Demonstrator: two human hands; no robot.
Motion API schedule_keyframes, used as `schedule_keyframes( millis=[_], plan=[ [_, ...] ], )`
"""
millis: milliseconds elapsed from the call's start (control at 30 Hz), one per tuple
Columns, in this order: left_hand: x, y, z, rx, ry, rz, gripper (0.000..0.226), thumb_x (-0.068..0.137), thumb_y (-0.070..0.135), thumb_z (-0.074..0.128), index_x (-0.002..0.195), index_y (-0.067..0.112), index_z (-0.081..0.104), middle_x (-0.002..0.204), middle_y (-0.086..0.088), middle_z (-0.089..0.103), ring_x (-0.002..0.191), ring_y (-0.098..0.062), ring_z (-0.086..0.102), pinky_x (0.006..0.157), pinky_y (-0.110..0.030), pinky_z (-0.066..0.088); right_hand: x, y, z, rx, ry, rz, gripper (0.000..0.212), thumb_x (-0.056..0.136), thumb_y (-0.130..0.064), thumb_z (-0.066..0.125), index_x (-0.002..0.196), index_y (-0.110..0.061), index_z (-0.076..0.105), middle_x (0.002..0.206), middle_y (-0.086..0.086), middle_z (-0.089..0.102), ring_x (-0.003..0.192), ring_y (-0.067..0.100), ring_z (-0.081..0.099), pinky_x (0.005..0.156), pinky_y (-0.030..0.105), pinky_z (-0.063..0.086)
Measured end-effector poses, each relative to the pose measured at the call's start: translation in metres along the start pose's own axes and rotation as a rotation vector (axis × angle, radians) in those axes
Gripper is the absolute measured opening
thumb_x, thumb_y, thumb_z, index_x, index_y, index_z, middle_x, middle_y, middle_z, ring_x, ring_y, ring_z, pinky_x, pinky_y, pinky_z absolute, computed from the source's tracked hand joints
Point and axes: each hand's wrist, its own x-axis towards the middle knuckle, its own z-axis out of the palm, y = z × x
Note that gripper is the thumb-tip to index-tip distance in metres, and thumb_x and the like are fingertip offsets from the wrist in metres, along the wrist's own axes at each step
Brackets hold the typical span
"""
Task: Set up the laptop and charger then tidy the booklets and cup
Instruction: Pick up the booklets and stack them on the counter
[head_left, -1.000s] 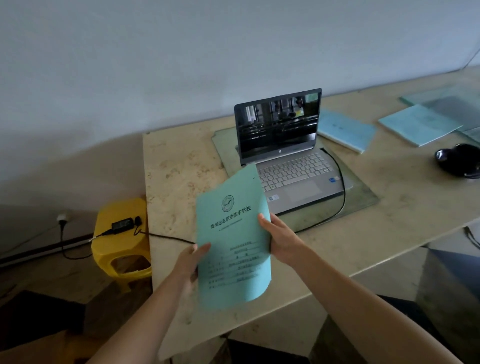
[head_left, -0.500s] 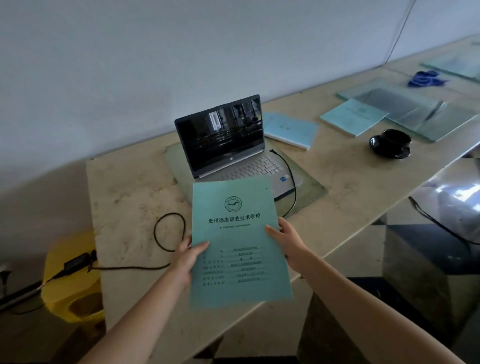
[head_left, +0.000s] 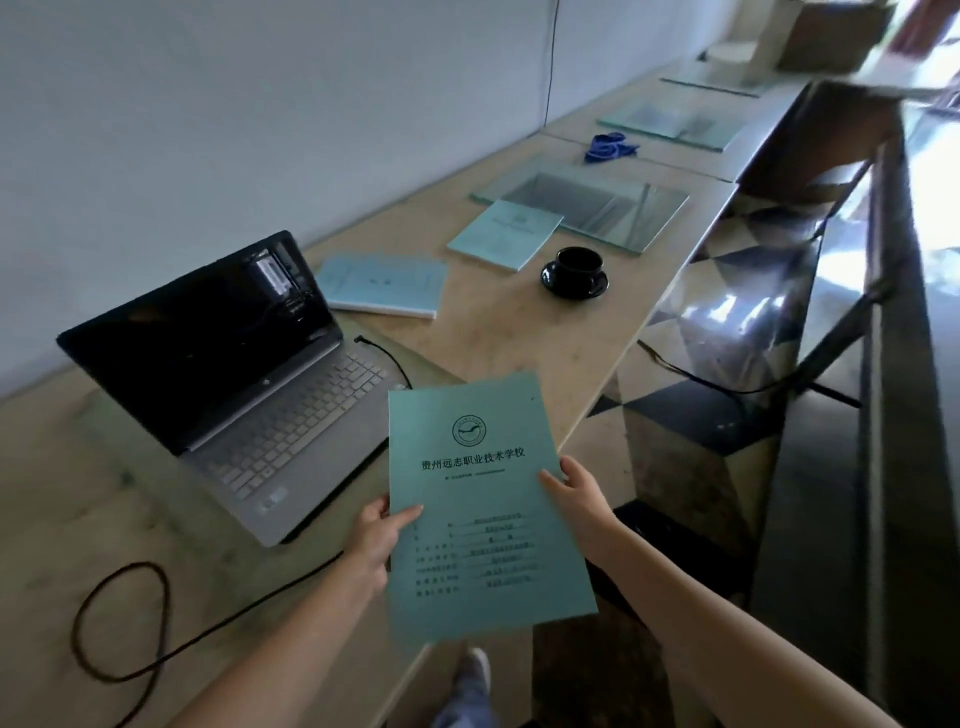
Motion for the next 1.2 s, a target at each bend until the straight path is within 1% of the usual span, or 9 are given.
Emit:
schedule_keyframes(
  millis=[133,200,300,533,767,900,1000,1100,1200],
  plan=[
    [0.034,0.014,0.041,0.103,-0.039,-0.038,0.042,0.082,0.004,0.067,0.121,0.000,0.051,0.107,-0.022,0.066,0.091,-0.034,0.065,0.079,-0.046,0.054,0.037,-0.007,-0.033,-0.025,0.042,0.011,0.009,0.095,-0.013,0.051,0.097,-0.017,0.059,0.089,0.004,0.073,0.073,0.022,0.073,0.059,0.034,0.055],
    [0.061,0.025,0.063,0.125,-0.058,-0.055,0.042,0.082,0.003,0.067,0.120,-0.001,0.051,0.109,-0.023,0.066,0.096,-0.036,0.064,0.084,-0.048,0.053,0.066,-0.017,-0.048,-0.047,0.056,0.012,0.009,0.095,-0.014,0.052,0.098,-0.017,0.060,0.090,0.005,0.074,0.074,0.024,0.073,0.062,0.037,0.057],
    [0.103,0.046,0.093,0.155,-0.085,-0.071,0.035,0.083,0.003,0.066,0.116,-0.002,0.054,0.106,-0.023,0.066,0.088,-0.033,0.065,0.073,-0.041,0.055,0.110,-0.041,-0.067,-0.092,0.073,0.020,0.009,0.095,-0.015,0.052,0.098,-0.019,0.059,0.098,0.010,0.072,0.082,0.029,0.071,0.075,0.047,0.059],
    [0.172,0.089,0.151,0.123,-0.089,-0.105,0.012,0.083,0.000,0.066,0.093,0.002,0.059,0.076,-0.010,0.070,0.068,-0.025,0.066,0.060,-0.032,0.054,0.207,-0.100,-0.101,-0.222,0.071,0.004,0.011,0.094,-0.013,0.052,0.101,-0.009,0.059,0.096,0.014,0.071,0.084,0.035,0.070,0.078,0.051,0.057],
    [0.210,0.108,0.163,0.189,0.018,-0.097,0.036,0.083,0.002,0.067,0.116,-0.006,0.055,0.099,-0.016,0.068,0.069,-0.013,0.062,0.046,-0.019,0.051,0.281,-0.122,-0.101,-0.321,-0.060,0.058,0.014,0.093,-0.012,0.051,0.102,-0.009,0.062,0.090,0.008,0.074,0.079,0.030,0.072,0.067,0.043,0.061],
    [0.228,0.117,0.168,0.203,0.085,-0.153,0.050,0.083,0.012,0.069,0.127,0.001,0.048,0.116,-0.015,0.065,0.091,-0.021,0.064,0.063,-0.029,0.053,0.331,-0.136,-0.106,-0.384,-0.230,0.121,0.013,0.092,-0.013,0.055,0.095,-0.021,0.065,0.087,0.001,0.075,0.075,0.021,0.073,0.063,0.035,0.060],
    [0.232,0.121,0.174,0.187,0.097,-0.223,0.041,0.082,0.017,0.071,0.118,0.005,0.056,0.106,-0.011,0.070,0.094,-0.024,0.067,0.080,-0.039,0.055,0.362,-0.143,-0.104,-0.440,-0.276,0.131,0.013,0.090,-0.009,0.057,0.088,-0.018,0.067,0.077,-0.002,0.076,0.068,0.019,0.073,0.061,0.036,0.060],
    [0.239,0.125,0.185,0.116,0.148,-0.283,0.038,0.081,0.014,0.072,0.114,0.002,0.057,0.099,-0.011,0.071,0.081,-0.022,0.067,0.070,-0.036,0.057,0.399,-0.154,-0.097,-0.514,-0.382,0.099,0.012,0.088,-0.004,0.058,0.092,-0.007,0.070,0.085,0.008,0.076,0.077,0.027,0.073,0.072,0.044,0.059],
    [0.247,0.129,0.190,0.094,0.211,-0.315,0.037,0.084,0.010,0.068,0.116,-0.001,0.054,0.105,-0.015,0.068,0.086,-0.024,0.065,0.065,-0.032,0.054,0.427,-0.161,-0.088,-0.555,-0.471,0.079,0.013,0.087,-0.003,0.060,0.089,-0.008,0.072,0.083,0.006,0.077,0.078,0.026,0.073,0.073,0.042,0.060]
  ],
)
